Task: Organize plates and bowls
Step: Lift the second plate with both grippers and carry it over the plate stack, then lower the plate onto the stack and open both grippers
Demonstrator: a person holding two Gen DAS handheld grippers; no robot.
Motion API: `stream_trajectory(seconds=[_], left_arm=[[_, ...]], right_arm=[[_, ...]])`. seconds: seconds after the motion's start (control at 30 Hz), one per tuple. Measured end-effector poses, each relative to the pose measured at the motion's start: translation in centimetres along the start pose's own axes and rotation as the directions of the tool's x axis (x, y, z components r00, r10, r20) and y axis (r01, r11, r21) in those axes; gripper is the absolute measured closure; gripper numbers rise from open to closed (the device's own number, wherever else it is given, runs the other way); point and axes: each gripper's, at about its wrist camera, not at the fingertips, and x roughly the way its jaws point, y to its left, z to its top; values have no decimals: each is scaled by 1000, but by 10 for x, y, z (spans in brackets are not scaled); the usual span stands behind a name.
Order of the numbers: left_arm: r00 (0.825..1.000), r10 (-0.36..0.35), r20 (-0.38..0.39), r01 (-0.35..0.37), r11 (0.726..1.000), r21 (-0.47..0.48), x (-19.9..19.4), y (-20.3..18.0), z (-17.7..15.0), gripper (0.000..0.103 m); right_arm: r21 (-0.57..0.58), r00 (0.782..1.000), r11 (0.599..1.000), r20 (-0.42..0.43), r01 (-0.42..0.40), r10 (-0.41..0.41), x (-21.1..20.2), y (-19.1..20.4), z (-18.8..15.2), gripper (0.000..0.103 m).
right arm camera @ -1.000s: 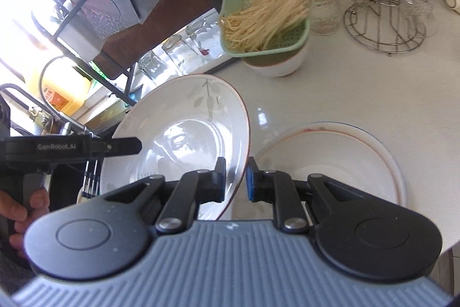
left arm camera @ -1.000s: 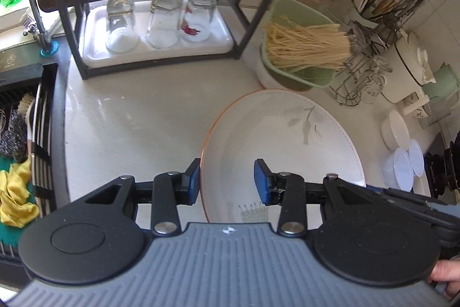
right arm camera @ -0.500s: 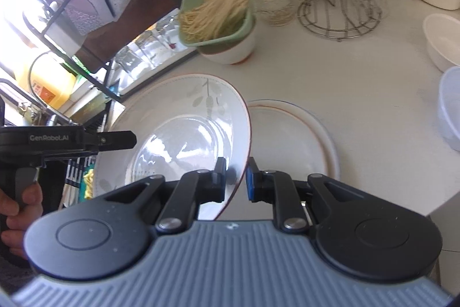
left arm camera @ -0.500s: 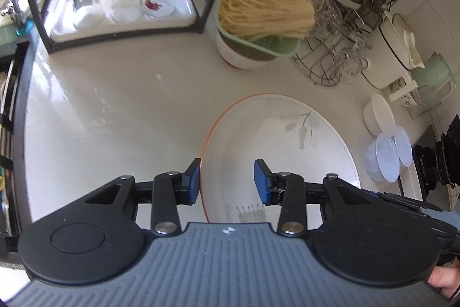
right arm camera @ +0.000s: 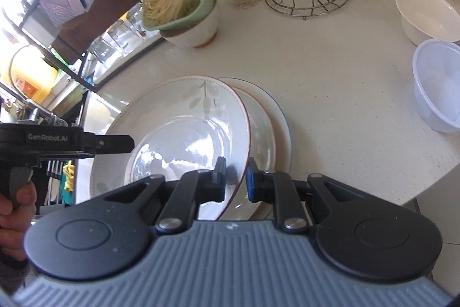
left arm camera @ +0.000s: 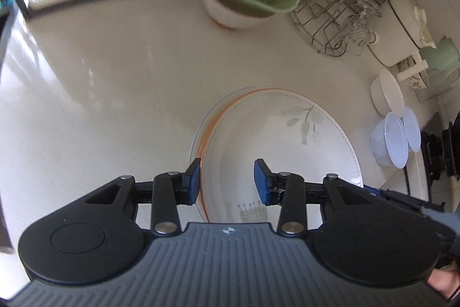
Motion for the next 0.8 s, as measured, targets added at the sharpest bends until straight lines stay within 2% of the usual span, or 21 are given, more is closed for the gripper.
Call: stream_trajectory(seconds=[0.17,0.47,0.8], left_arm=[[998,49,-36,-47,997,56,11,-8,1,60],[991,107,-75,-100,991,89,19,-11,4,59],[995,95,-13,-93,992,81,8,-27,2,58]], right_arm=[[5,1000,1000,-5,4,-4,10,-5,-5,86],[56,1000,998,27,8,-9,18,-15,-11,86],[38,997,999,73,10,-13,15,-18,-5,86]])
